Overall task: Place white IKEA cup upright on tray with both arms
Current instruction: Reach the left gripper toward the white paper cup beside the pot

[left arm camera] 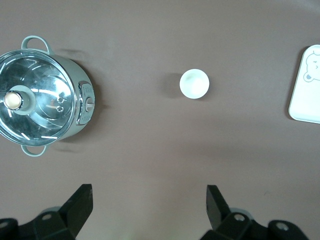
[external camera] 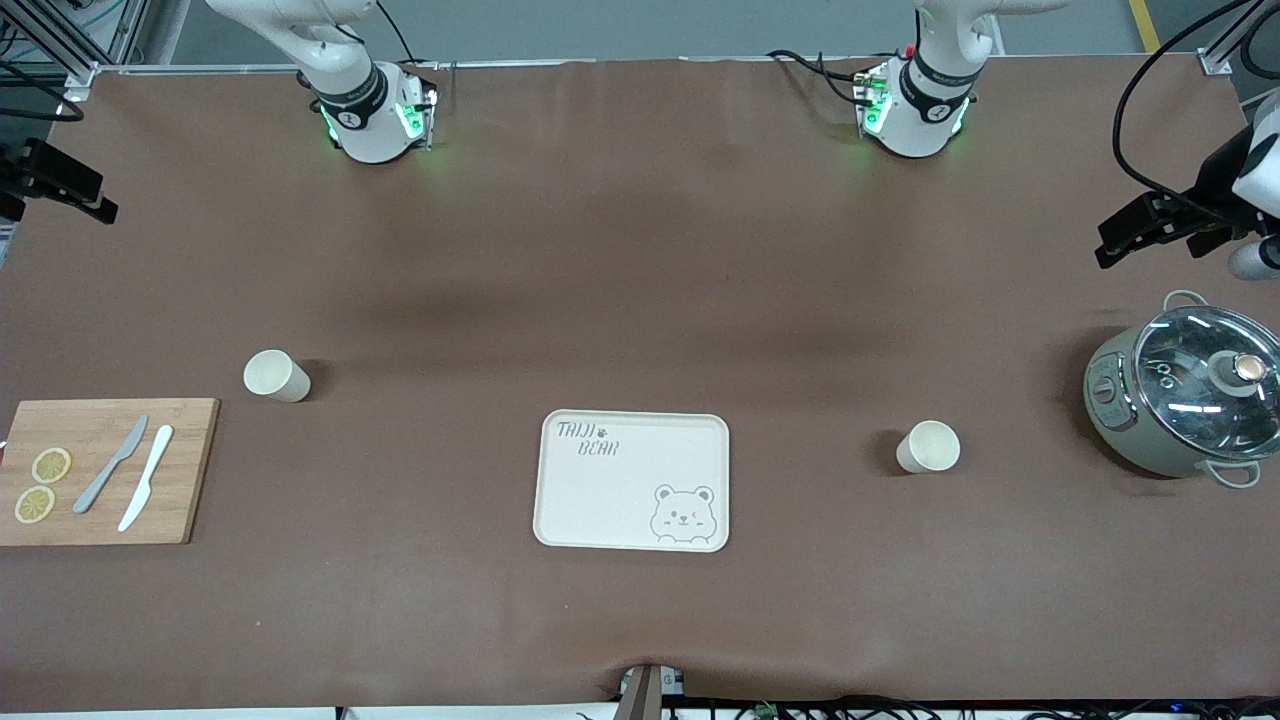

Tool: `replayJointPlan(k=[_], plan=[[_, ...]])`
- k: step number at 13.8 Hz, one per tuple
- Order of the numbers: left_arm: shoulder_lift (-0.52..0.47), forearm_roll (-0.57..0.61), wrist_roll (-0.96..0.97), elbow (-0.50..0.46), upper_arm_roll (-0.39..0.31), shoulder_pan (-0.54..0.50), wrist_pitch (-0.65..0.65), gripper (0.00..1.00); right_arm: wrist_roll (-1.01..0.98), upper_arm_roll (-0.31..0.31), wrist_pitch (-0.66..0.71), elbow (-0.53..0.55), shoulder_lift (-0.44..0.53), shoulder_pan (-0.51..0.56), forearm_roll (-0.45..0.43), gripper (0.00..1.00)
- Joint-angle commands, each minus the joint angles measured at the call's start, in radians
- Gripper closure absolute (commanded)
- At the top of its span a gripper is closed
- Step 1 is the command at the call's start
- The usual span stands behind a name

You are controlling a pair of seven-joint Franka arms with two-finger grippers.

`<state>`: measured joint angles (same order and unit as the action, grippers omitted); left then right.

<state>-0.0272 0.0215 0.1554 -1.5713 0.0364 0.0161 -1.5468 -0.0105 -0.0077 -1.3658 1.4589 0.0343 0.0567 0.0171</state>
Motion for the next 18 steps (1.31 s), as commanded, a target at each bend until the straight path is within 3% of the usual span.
replayJointPlan(k=[1,7,10,16,18], plan=[[0.013,0.024,-0.025,0.031,0.002,-0.002,0.019,0.00,-0.014,0.005,-0.004,0.017,0.019,0.009,0.007,0.00],[0.081,0.023,-0.048,0.080,-0.001,-0.007,0.019,0.00,-0.014,0.003,-0.003,0.018,0.019,0.041,0.012,0.00],[0.137,-0.028,-0.040,0.074,-0.004,-0.065,0.010,0.00,-0.014,0.003,0.001,0.018,0.018,0.071,0.014,0.00],[0.194,-0.022,-0.028,-0.056,-0.003,-0.068,-0.160,0.00,-0.012,0.005,-0.001,0.018,0.015,0.068,0.015,0.00],[0.199,-0.022,-0.022,-0.136,-0.003,-0.068,-0.273,0.00,-0.012,0.005,-0.001,0.018,0.015,0.068,0.015,0.00]])
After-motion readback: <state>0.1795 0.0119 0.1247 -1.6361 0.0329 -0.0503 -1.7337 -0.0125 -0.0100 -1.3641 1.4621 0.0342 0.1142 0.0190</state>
